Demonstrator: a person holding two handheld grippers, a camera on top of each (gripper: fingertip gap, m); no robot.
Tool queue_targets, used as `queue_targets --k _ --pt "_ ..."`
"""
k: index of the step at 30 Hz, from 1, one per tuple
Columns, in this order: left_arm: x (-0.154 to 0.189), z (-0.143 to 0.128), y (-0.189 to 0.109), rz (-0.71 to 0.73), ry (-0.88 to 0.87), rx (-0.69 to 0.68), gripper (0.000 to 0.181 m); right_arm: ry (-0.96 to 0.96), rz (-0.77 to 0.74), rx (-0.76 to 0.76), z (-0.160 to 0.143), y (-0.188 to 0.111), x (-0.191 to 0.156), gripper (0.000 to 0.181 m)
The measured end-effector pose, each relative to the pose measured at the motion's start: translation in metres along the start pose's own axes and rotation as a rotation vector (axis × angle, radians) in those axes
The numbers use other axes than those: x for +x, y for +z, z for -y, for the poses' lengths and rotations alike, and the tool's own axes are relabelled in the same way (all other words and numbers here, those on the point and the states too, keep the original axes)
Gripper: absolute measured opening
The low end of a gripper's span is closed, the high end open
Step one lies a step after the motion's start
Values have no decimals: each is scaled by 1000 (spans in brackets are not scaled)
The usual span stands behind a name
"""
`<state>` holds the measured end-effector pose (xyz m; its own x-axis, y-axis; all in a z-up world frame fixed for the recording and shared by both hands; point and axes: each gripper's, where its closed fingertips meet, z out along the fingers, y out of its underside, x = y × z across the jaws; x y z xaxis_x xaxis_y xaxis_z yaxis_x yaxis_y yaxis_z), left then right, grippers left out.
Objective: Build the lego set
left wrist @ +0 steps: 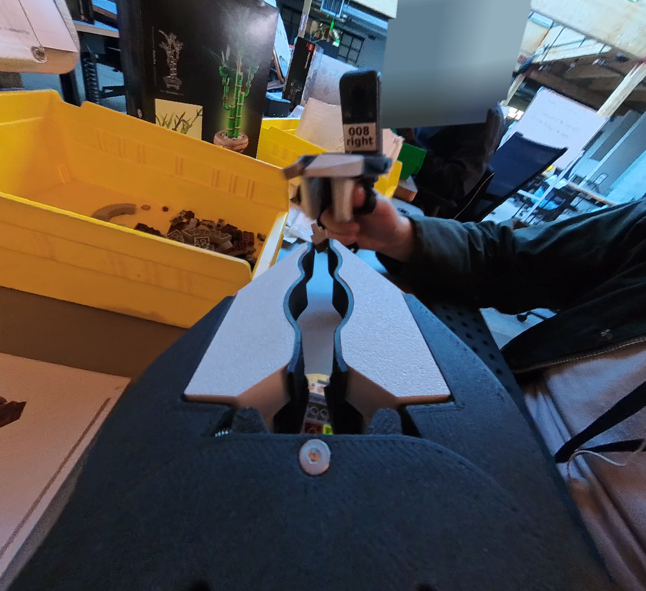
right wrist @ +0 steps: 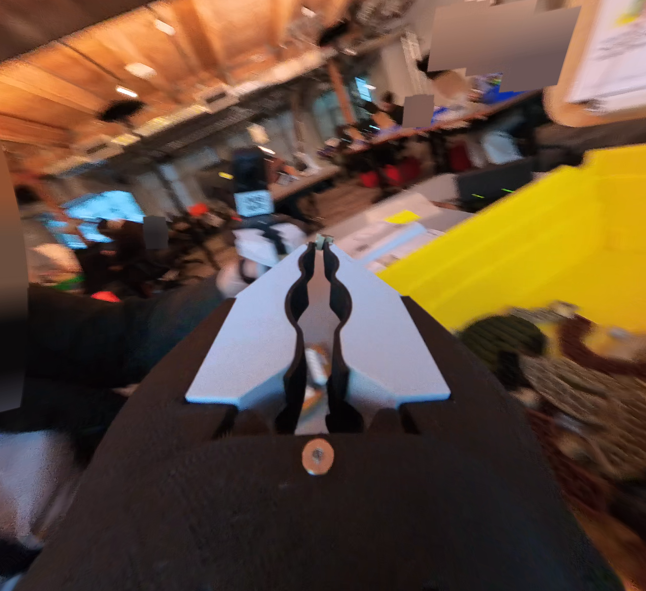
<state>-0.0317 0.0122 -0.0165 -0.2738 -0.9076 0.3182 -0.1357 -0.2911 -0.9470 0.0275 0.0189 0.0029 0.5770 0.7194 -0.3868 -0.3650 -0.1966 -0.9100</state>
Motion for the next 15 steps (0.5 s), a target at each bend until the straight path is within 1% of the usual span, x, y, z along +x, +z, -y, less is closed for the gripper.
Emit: queue_targets --k 2,3,4,5,7,9,11,13,15 --pt "2 6 -2 -32 -51 41 5 -57 -220 -54 -9 -6 35 3" --pt "3 8 -3 -48 -79 59 5 -64 -321 -69 -11 -13 51 7" --pt "2 10 -4 -59 -103 71 5 -52 -403 -75 -12 -19 66 19" --pt "1 10 -4 -62 -118 77 5 -31 -442 -74 -12 -24 74 28" --pt "0 9 -4 -61 -120 73 5 10 -446 -43 -8 -29 79 30" --pt "3 8 -3 -72 -124 65 5 -2 -393 3 2 -28 70 31" --pt "7 8 -1 -109 -156 64 5 -86 -243 1 7 -15 41 29" --pt "11 7 1 -157 -209 63 4 -229 -97 -74 -4 0 6 29" --pt "14 4 2 -201 -264 56 4 -400 21 -141 -21 11 -25 29"
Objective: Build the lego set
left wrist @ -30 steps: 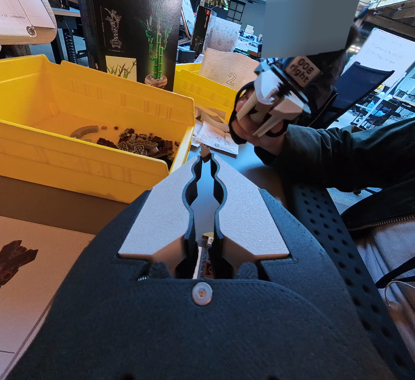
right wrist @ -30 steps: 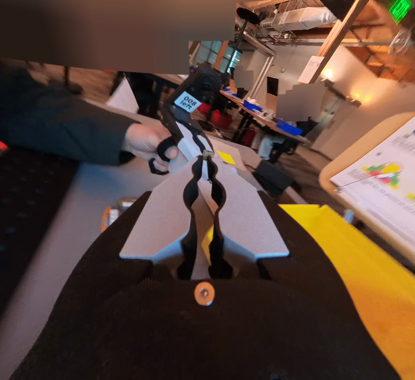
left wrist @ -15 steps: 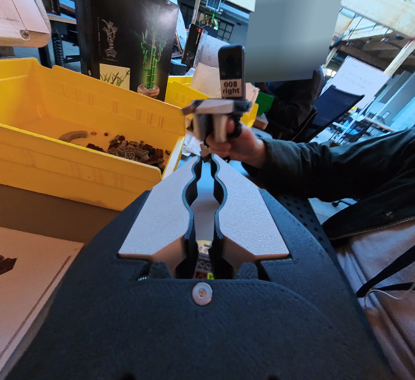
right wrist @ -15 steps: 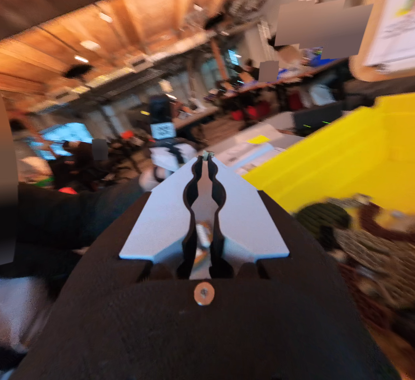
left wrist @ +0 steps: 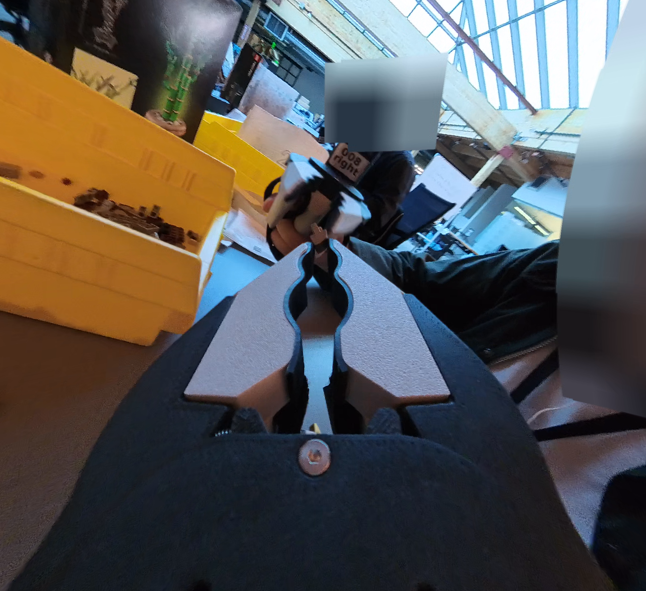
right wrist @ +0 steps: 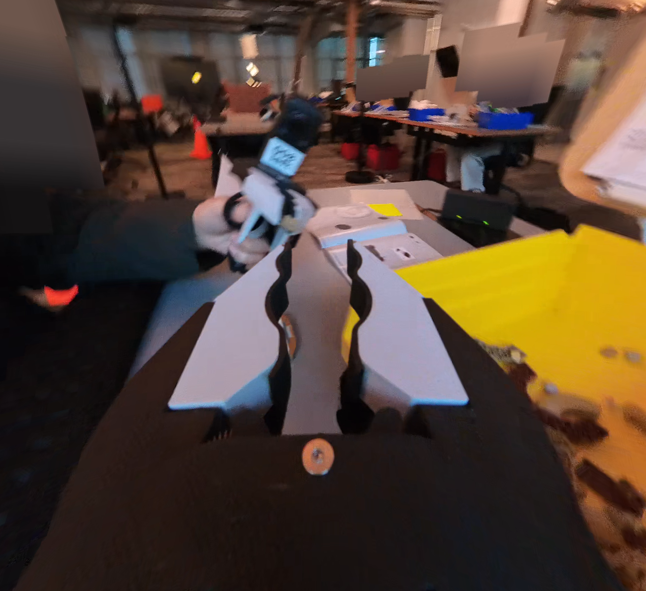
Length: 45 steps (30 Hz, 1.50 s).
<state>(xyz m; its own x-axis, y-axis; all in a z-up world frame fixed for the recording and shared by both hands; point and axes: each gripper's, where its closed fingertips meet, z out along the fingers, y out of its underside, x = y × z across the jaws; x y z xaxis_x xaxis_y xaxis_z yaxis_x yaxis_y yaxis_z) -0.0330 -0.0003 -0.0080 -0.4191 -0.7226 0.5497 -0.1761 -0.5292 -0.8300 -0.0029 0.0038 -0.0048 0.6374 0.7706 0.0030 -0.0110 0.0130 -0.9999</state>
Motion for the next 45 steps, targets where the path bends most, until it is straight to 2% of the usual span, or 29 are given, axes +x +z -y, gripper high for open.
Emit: queue_targets --k 3,6,10,15,17,21,22,25,28,31,34,41,43,45 --pt "3 -6 2 -52 -73 -30 4 -253 14 -95 -13 12 -25 28" --pt "2 -14 6 -61 -99 -75 4 -465 -29 -161 -23 16 -31 26" --pt "1 -19 7 -67 -109 -101 5 -556 -65 -178 -26 18 -32 22" --pt "-1 -27 11 -70 -118 -141 5 -541 -73 -174 -25 16 -29 20" --pt "1 -31 13 -82 -123 -162 5 -551 -55 -177 -26 16 -31 10" --pt "8 -29 13 -131 -135 -152 4 -546 -31 -174 -26 15 -34 6" --pt "10 -25 13 -150 -139 -130 5 -505 -21 -157 -22 14 -36 6" --pt "7 -16 10 -132 -146 -78 21 -320 41 -117 -15 12 -38 5" --pt "6 -15 7 -134 -142 -71 16 -202 62 -109 -14 10 -33 6" --pt "6 -18 9 -138 -141 -86 12 -174 61 -119 -17 10 -30 6" --pt "4 -25 14 -104 -73 -130 9 -188 55 -144 -21 12 -30 6" --pt "-2 -34 16 45 205 -209 9 -158 59 -216 -34 15 -30 6" --pt "-3 -35 15 63 232 -221 7 -138 70 -219 -34 15 -31 6" --pt "-2 -33 16 56 173 -213 7 -132 72 -209 -33 14 -30 6"
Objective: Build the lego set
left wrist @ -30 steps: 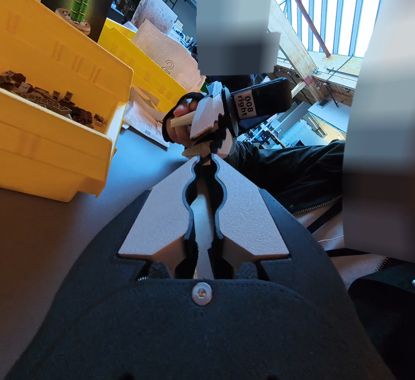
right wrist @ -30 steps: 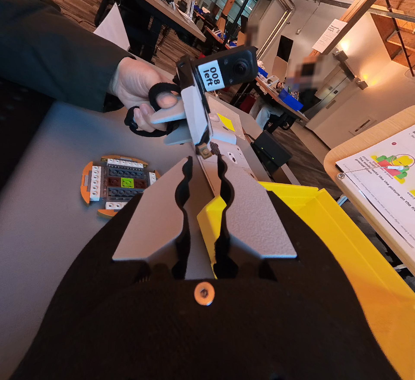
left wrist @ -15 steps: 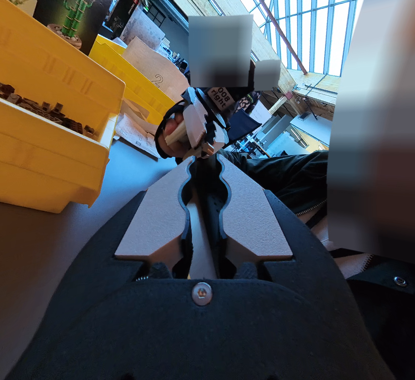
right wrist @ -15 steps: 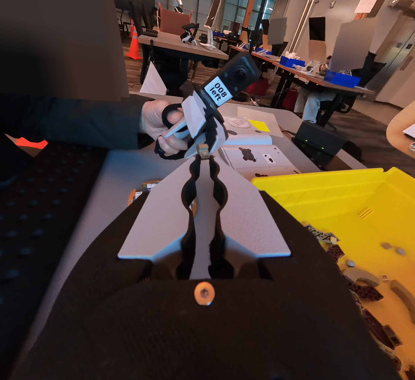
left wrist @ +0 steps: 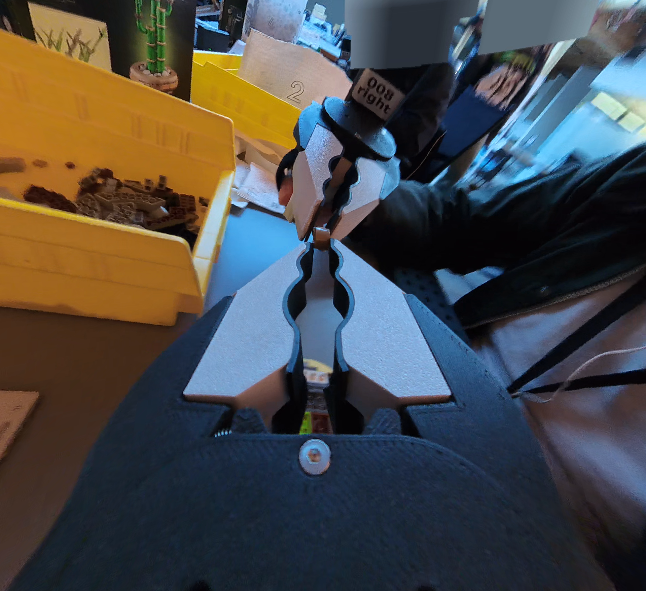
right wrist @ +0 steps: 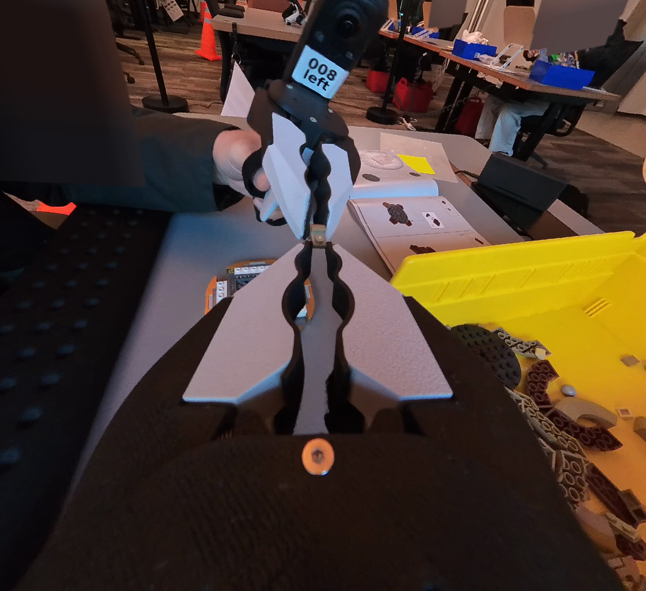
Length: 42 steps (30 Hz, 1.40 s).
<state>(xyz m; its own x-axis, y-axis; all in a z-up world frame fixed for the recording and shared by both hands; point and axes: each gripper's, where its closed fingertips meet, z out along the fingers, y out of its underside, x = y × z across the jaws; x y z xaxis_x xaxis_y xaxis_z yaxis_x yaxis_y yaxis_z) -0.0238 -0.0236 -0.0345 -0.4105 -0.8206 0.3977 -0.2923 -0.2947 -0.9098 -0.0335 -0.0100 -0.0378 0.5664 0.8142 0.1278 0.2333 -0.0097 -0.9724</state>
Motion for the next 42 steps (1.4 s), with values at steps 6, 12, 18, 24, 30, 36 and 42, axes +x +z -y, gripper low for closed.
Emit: queue_targets --k 6,12,18,24,30,36,42 --pt "0 11 -7 -156 -331 95 6 -153 -103 22 4 -7 11 12" --pt "-2 2 -1 -201 -477 54 6 -247 -111 -29 -2 -2 5 11" --pt "3 7 -1 -271 -503 96 7 -68 -24 6 4 -3 1 0" --pt "-21 3 -10 -136 -481 109 16 258 -79 50 -1 -17 40 0" --pt "-41 -21 -14 51 -405 -27 13 254 -598 -158 -49 -59 122 13" --pt "-52 -17 -38 178 -268 -65 11 304 -665 111 -9 -91 133 9" --pt "-60 -63 -69 270 -181 -352 16 160 -260 73 4 -35 66 11"
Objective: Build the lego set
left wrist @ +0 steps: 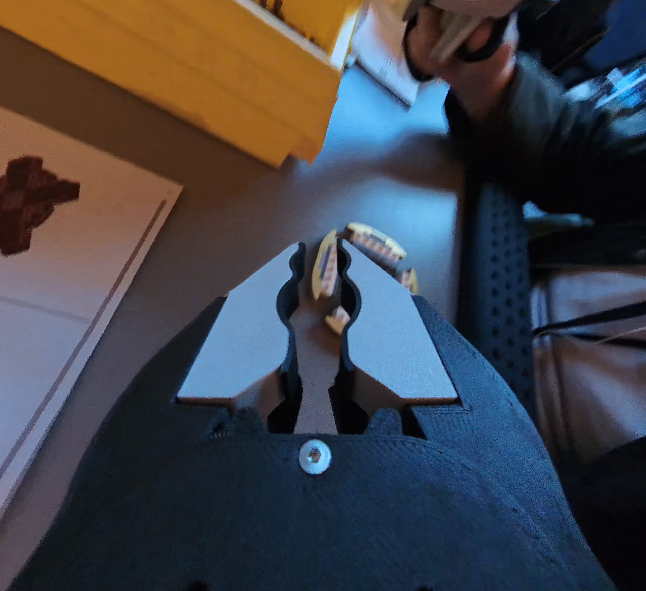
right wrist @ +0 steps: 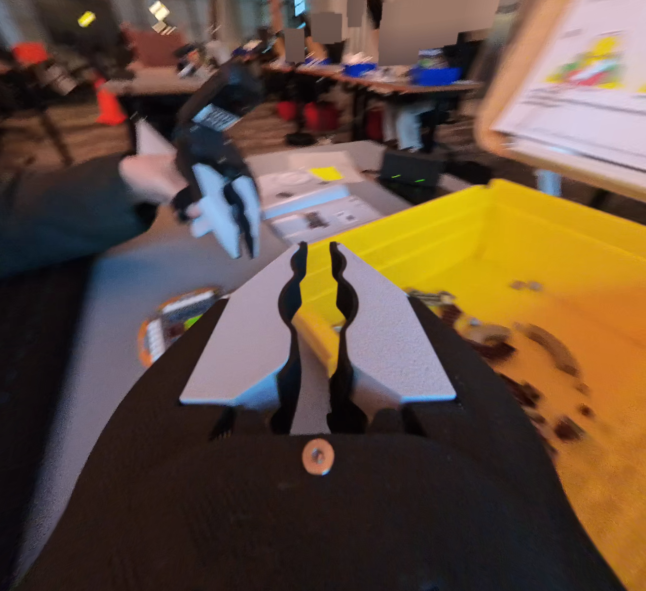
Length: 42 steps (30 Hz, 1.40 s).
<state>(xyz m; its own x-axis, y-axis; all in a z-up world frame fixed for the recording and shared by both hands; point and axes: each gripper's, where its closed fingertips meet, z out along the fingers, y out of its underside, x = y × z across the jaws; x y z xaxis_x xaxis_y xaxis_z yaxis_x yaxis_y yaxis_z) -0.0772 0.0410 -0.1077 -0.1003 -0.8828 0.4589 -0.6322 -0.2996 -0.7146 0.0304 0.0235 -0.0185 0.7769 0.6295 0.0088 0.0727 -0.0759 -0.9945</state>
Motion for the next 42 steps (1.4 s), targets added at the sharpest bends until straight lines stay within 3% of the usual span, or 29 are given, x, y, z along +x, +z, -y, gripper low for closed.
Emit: queue_targets --k 3,6,8,11,17,20,35,42 --pt "-8 -21 -3 63 64 -97 17 -79 218 -158 -29 19 -55 15" --pt "-2 -27 -6 31 87 -113 19 -76 413 -318 -63 26 -100 33" --pt "3 -32 -8 12 101 -131 25 -110 447 -389 -81 29 -111 51" --pt "8 -45 -7 3 139 -183 36 -139 479 -442 -97 32 -123 62" --pt "21 -60 -4 -23 209 -224 70 -181 453 -517 -116 34 -117 71" --pt "24 -72 0 15 272 -266 77 -180 439 -544 -123 33 -111 72" --pt "19 -78 17 203 487 -246 77 -167 457 -592 -138 35 -112 66" --pt "21 -76 19 193 504 -232 63 -185 448 -590 -137 35 -111 66"
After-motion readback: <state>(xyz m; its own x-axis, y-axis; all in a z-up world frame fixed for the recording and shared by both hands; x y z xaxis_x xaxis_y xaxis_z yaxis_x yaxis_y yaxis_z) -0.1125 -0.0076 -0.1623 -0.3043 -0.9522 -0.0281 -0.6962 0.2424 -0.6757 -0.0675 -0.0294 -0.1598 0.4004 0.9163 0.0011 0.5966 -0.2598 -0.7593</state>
